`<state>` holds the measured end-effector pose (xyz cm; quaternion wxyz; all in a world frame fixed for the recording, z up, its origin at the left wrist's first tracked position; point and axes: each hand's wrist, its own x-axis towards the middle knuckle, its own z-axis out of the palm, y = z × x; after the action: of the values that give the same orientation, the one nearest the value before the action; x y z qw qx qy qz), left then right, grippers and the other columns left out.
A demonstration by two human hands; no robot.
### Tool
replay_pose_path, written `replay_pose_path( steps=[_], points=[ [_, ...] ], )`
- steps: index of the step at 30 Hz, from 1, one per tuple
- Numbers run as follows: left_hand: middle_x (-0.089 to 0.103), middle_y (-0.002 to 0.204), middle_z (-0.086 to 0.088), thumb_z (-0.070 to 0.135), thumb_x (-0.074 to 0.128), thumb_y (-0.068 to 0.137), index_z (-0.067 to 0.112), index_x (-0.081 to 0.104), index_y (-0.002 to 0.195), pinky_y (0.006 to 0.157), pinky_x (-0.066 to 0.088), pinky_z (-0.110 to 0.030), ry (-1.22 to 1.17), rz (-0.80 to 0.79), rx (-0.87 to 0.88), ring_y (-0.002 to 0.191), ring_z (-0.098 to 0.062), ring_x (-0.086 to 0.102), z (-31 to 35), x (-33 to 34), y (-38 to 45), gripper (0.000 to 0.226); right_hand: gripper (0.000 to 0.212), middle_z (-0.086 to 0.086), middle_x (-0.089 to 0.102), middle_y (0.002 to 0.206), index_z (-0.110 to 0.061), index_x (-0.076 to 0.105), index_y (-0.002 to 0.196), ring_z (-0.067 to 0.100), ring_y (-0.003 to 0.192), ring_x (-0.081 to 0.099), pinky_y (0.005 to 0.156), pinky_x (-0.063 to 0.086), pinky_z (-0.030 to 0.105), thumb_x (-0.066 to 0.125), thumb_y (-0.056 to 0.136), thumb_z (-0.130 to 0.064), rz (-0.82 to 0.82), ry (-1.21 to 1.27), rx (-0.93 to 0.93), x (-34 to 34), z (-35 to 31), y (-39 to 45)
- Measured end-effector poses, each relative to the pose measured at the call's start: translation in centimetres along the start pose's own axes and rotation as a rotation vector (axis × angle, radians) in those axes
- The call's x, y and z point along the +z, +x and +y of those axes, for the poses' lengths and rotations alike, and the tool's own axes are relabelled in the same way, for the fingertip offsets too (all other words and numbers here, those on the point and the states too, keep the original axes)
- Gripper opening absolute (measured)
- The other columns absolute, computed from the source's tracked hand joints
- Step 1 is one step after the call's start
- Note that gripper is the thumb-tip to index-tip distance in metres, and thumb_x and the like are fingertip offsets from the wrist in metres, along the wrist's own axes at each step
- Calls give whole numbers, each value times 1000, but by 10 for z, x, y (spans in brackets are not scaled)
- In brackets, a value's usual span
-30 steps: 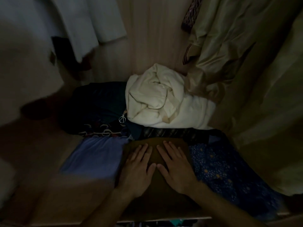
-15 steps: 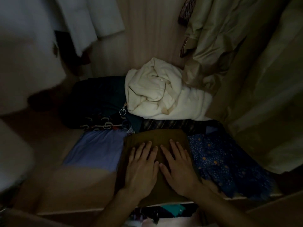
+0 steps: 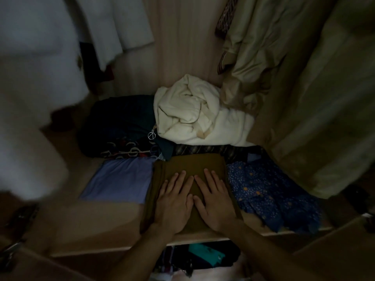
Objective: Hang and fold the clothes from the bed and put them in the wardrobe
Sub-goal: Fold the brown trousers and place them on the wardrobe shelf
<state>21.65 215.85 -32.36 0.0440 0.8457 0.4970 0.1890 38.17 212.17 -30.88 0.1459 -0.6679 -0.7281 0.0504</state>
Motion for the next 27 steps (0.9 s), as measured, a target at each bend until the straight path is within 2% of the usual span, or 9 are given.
replay_pose_path(
  steps=[4, 8, 13, 16, 19, 21, 24, 27],
  points=[
    [48, 150, -9, 40, 30, 99, 17, 51, 143, 110, 40, -50, 36, 9, 19, 135, -29, 48, 3, -10, -2, 54, 83, 4, 8, 165, -30, 18, 156, 26, 152, 6, 121, 17, 49, -2, 90, -74, -59, 10, 1, -15, -1, -4],
    [53, 145, -10, 44, 29, 100, 13, 55, 139, 110, 40, -51, 31, 67, -14, 132, -29, 51, 7, -24, -14, 57, 91, 9, 19, 163, -22, 29, 153, 30, 150, 18, 120, 21, 46, -4, 88, -76, -34, 31, 14, -32, -5, -19],
    [53, 145, -10, 47, 28, 99, 15, 56, 139, 108, 42, -51, 44, 96, -20, 129, -29, 53, 21, -43, -34, 59, 93, 9, 18, 163, -21, 29, 154, 29, 150, 16, 121, 21, 44, -6, 86, -75, -23, 17, -14, -53, -15, -43],
    [53, 145, -9, 48, 28, 99, 16, 56, 139, 108, 41, -50, 82, 101, -17, 129, -28, 53, 33, -55, -47, 59, 86, 9, 17, 163, -22, 28, 154, 28, 150, 14, 121, 20, 44, -1, 89, -72, -3, -3, -44, -68, -18, -59],
    [55, 143, -8, 49, 29, 98, 18, 57, 137, 108, 41, -50, 114, 127, -35, 127, -27, 55, 48, -68, -61, 57, 70, 8, 17, 163, -22, 29, 153, 27, 150, 13, 120, 19, 44, 16, 96, -62, 14, -16, -73, -85, -18, -76],
    [57, 141, -6, 49, 30, 99, 19, 59, 135, 107, 41, -52, 115, 149, -69, 125, -26, 56, 62, -72, -79, 55, 66, 7, 17, 164, -23, 29, 153, 27, 151, 13, 120, 19, 45, 21, 98, -58, 24, -22, -83, -92, -15, -91],
    [57, 141, -4, 49, 32, 97, 23, 59, 135, 106, 38, -61, 139, 159, -130, 126, -27, 55, 87, -75, -112, 53, 65, 8, 25, 161, -23, 35, 151, 31, 149, 19, 118, 24, 49, 20, 98, -60, 31, -62, -106, -94, -8, -119],
    [54, 143, -6, 51, 37, 93, 27, 61, 129, 103, 36, -69, 273, 102, -137, 127, -29, 53, 107, -80, -149, 50, 69, 12, 33, 158, -21, 41, 148, 35, 146, 27, 116, 28, 53, 20, 95, -60, 16, -94, -145, -92, -5, -147]
  ],
)
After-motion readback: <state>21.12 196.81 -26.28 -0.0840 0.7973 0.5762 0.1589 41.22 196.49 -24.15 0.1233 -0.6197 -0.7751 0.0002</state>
